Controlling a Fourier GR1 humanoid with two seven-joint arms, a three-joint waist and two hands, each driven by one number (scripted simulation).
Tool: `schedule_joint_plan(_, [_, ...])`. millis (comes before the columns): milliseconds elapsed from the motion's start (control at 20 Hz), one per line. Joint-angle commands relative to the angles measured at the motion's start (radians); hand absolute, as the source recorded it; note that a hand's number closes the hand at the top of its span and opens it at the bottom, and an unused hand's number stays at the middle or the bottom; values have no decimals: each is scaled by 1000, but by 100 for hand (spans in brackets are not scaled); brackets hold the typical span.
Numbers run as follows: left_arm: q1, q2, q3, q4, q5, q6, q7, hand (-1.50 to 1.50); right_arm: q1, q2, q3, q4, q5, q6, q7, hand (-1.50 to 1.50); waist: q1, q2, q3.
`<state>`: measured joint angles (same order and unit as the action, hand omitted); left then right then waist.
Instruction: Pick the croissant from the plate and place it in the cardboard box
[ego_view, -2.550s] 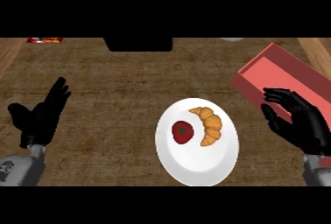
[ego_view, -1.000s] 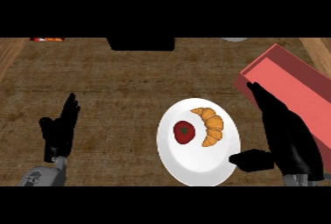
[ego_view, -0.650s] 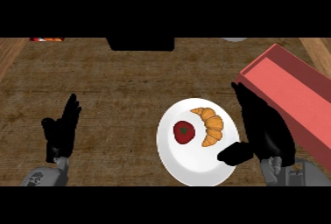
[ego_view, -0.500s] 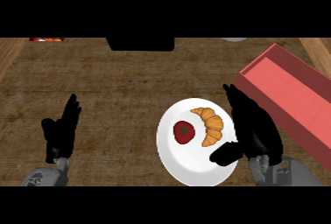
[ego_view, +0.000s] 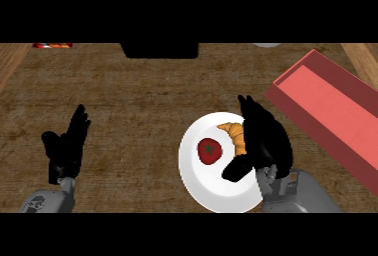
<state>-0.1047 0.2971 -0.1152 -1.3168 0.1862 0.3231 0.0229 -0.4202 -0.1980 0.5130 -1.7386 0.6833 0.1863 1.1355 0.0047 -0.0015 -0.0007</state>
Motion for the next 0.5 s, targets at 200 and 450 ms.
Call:
schedule_joint_plan(200, [-26, -16, 20, 34, -20, -2, -4, 0, 1, 65, -43, 122, 74, 41, 89, -150, -4, 2, 0])
schedule_joint_plan(450, [-7, -33, 14, -20, -44, 27, 20, 0, -37, 160, -48, 128, 125, 68, 162, -150, -2, 0, 0])
